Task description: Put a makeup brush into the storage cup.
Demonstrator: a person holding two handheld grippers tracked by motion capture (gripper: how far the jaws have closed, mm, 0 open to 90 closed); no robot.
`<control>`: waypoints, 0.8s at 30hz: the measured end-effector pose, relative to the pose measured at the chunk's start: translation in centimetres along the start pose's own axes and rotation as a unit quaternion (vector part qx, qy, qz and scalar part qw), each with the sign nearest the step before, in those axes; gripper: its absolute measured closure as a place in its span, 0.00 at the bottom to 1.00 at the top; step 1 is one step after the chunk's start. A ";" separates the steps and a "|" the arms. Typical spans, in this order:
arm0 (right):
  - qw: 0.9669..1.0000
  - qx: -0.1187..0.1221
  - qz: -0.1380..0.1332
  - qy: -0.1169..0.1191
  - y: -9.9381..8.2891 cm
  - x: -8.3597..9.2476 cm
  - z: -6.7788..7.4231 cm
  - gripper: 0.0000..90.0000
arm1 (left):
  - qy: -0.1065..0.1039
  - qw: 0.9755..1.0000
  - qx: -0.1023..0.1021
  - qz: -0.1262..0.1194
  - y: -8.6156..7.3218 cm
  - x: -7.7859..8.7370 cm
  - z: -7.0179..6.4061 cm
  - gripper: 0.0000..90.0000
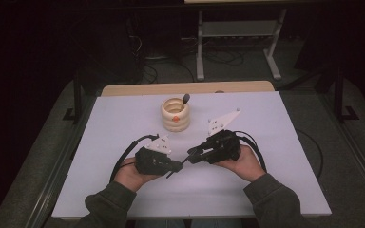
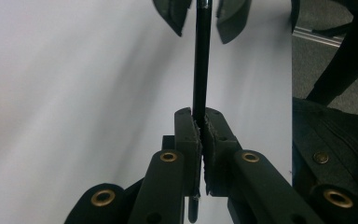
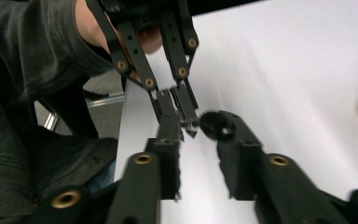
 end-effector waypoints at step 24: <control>1.000 -0.007 0.027 -0.009 -0.2 1.0 -0.4 0.94 | 0.016 1.000 0.008 0.009 -0.5 0.0 0.2 0.83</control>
Point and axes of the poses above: each handheld gripper's, and its own axes: x roughly backward along the jaws, y roughly out of its top, z roughly to its left, the point moved 7 cm from there along -x, roughly forward along the jaws, and after that the axes turned 6 degrees about y, right-handed, at the moved point
